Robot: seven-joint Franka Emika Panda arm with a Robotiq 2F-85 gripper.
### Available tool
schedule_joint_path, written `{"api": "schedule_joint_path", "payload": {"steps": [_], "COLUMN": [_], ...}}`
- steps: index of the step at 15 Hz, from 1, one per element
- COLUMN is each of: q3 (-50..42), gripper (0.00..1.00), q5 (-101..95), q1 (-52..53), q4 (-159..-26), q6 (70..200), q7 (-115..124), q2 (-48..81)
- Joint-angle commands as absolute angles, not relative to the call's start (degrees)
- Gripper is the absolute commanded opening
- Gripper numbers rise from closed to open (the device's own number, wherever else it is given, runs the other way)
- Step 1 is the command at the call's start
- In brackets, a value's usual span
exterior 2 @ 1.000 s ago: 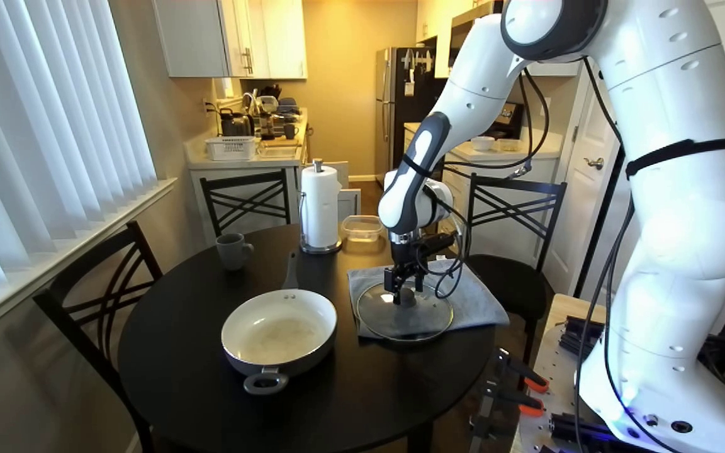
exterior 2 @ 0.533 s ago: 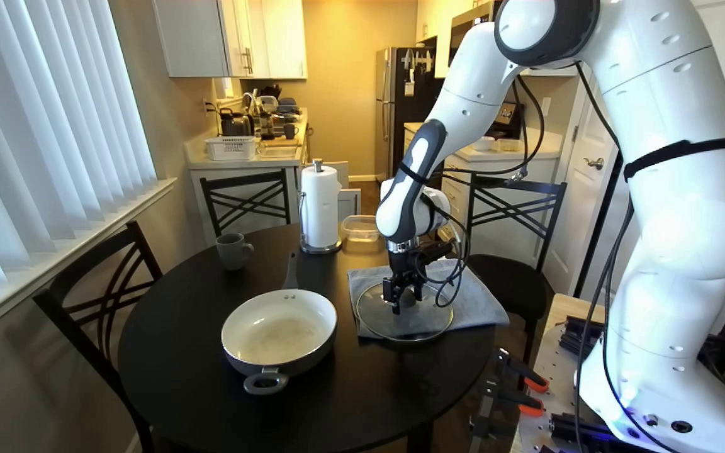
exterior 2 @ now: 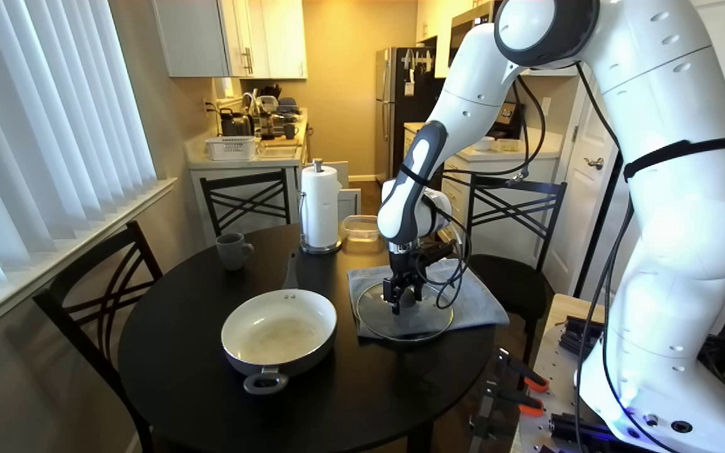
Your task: Put the lid on the pot
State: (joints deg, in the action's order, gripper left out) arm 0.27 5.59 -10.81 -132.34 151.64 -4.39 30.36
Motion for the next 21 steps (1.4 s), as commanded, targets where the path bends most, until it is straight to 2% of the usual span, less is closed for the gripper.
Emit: {"api": "schedule_joint_path", "payload": {"steps": [1, 13, 21], "q3": [-0.25, -0.56, -1.47], "gripper": [1.00, 1.00, 1.00], "q5": [6.16, 5.71, 5.81], "q1": [-9.87, -10.12, -10.40], "q4": [-133.52, -135.36, -135.21], "q6": [156.41, 164.87, 164.42], "q7": [-4.11, -3.72, -3.11], "q2": [30.42, 29.68, 29.53]}}
